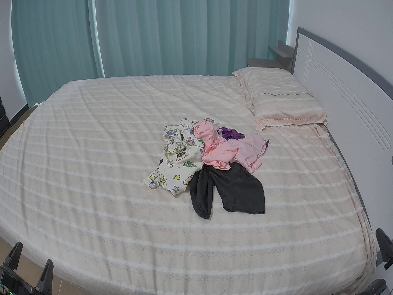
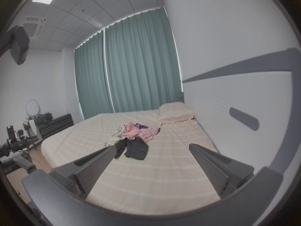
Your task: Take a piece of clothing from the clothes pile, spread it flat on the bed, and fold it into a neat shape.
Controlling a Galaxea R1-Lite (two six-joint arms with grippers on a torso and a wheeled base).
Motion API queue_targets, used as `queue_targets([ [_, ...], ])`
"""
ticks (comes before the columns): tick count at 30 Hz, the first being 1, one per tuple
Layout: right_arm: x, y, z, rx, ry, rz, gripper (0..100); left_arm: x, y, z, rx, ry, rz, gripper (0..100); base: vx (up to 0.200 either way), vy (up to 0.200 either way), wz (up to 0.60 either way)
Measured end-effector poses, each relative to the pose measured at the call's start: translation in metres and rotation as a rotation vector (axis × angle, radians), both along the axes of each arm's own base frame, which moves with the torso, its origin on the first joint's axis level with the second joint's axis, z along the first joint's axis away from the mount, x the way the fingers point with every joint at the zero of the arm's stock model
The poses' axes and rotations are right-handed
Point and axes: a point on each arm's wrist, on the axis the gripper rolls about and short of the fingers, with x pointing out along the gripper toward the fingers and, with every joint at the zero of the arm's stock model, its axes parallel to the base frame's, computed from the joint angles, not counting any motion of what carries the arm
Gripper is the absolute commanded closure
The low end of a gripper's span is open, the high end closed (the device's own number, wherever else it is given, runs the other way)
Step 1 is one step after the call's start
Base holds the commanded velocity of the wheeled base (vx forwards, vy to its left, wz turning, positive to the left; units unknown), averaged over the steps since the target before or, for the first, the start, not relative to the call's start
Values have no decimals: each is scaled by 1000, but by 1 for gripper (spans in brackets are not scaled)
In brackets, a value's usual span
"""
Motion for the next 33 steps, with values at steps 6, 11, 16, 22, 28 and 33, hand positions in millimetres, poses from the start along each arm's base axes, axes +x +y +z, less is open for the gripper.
queue_targets([
  [6,32,4,2,51,149,64,0,0,0,0,0,0,0,0,0,0,0],
  [11,57,9,-1,71,272,97,0,0,0,0,0,0,0,0,0,0,0],
  [16,76,13,-2,71,363,110,0,0,0,0,0,0,0,0,0,0,0],
  [22,101,18,0,68,420,112,0,0,0,0,0,0,0,0,0,0,0],
  [28,139,25,1,70,440,107,0,0,0,0,0,0,0,0,0,0,0],
  [33,181,32,-6,110,454,88,0,0,0,0,0,0,0,0,0,0,0],
])
